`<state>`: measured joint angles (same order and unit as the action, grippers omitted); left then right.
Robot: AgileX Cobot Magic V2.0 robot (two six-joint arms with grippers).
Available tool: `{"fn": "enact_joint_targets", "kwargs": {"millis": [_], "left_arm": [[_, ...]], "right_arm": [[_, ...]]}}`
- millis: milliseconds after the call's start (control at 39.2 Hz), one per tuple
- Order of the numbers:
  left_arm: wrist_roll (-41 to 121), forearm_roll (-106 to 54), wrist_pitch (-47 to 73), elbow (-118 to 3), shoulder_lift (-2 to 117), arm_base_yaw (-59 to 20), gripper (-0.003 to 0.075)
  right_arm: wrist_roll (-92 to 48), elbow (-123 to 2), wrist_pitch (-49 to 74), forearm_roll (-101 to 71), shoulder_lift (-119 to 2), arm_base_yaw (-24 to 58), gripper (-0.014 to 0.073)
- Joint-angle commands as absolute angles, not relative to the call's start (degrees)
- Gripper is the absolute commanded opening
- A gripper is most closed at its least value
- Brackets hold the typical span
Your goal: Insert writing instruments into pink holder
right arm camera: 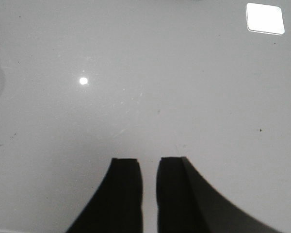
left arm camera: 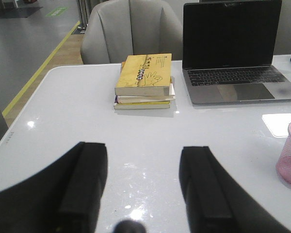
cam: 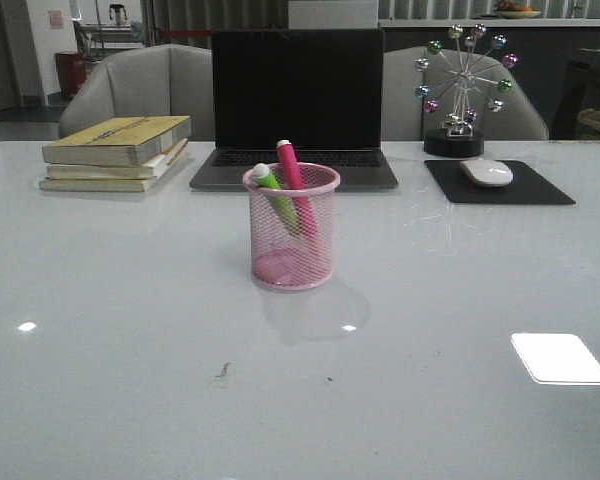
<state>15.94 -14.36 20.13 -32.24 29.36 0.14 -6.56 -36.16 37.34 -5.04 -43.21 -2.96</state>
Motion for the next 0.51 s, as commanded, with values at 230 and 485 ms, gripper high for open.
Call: {"fn": "enact_joint_targets", "kwargs": {"millis": [230, 485], "left_arm": [[16.0, -14.8, 15.7, -34.0, 29.4, 0.2, 0.0294], [16.0, -14.9, 15.7, -34.0, 29.4, 0.2, 0.0277]], "right_arm": [[-7.1, -37.7, 33.1, -4.7, -42.7, -3.0, 0.0028], [-7.1, -37.7, 34.0, -4.7, -42.7, -3.0, 0.0028]]}}
